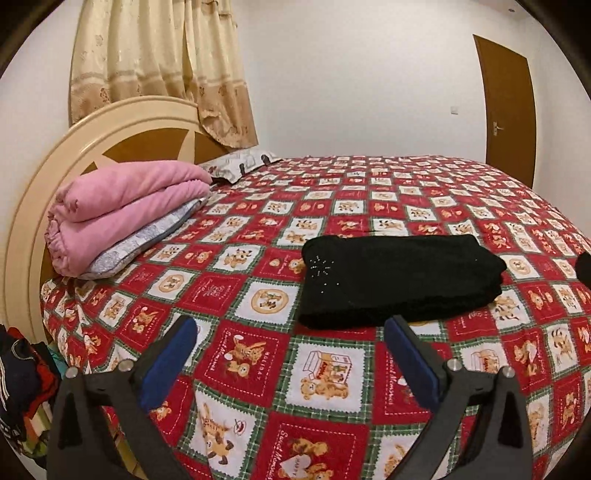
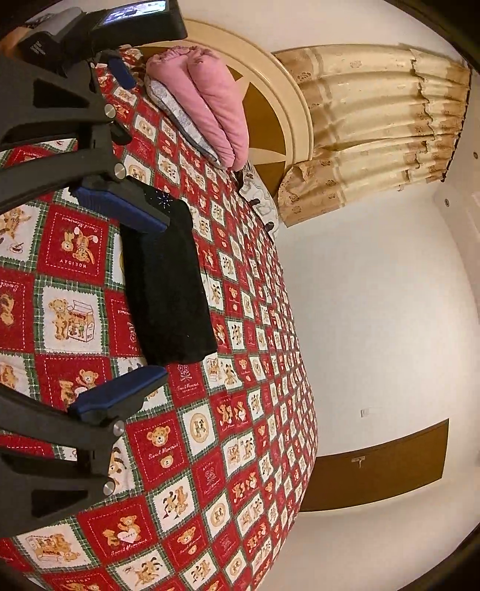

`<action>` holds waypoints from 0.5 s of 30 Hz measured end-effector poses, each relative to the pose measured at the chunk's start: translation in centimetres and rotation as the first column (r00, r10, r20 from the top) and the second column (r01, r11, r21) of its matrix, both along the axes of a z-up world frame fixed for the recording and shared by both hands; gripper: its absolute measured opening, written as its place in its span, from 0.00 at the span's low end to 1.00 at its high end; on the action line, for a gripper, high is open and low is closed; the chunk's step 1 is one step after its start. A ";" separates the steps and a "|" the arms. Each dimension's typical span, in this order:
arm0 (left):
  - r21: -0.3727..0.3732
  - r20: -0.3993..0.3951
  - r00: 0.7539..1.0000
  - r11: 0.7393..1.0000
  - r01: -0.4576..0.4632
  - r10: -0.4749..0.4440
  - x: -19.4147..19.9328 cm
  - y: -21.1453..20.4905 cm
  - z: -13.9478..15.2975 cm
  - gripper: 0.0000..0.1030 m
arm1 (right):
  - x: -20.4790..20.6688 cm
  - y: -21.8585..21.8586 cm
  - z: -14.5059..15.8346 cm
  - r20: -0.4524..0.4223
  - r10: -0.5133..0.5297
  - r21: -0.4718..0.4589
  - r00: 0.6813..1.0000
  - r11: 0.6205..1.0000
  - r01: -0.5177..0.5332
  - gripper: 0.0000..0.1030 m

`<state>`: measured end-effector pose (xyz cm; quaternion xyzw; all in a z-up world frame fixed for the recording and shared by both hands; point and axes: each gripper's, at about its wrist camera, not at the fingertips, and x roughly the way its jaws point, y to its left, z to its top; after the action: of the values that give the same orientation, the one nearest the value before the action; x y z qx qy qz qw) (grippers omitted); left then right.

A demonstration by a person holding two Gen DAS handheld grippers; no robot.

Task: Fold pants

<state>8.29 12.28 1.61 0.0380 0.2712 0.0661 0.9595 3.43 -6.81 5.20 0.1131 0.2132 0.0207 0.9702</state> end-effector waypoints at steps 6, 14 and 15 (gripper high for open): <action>0.004 0.007 1.000 1.000 0.001 -0.001 -0.5 -0.3 0.1 1.00 | -0.4 0.2 0.2 0.016 -0.010 -0.005 1.000 1.000 0.010 0.74; 0.006 0.025 1.000 1.000 -0.008 0.008 -1.2 -0.7 0.6 1.00 | -0.9 0.4 0.3 0.033 -0.017 -0.017 0.999 1.000 0.018 0.74; 0.007 0.025 1.000 1.000 -0.006 0.006 -1.3 -0.8 0.6 1.00 | -1.0 0.4 0.3 0.031 -0.017 -0.016 0.999 1.000 0.018 0.74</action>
<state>7.01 11.49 2.24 0.0399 0.2593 0.0704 0.9624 2.46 -6.44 5.49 0.1068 0.1972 0.0122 0.9745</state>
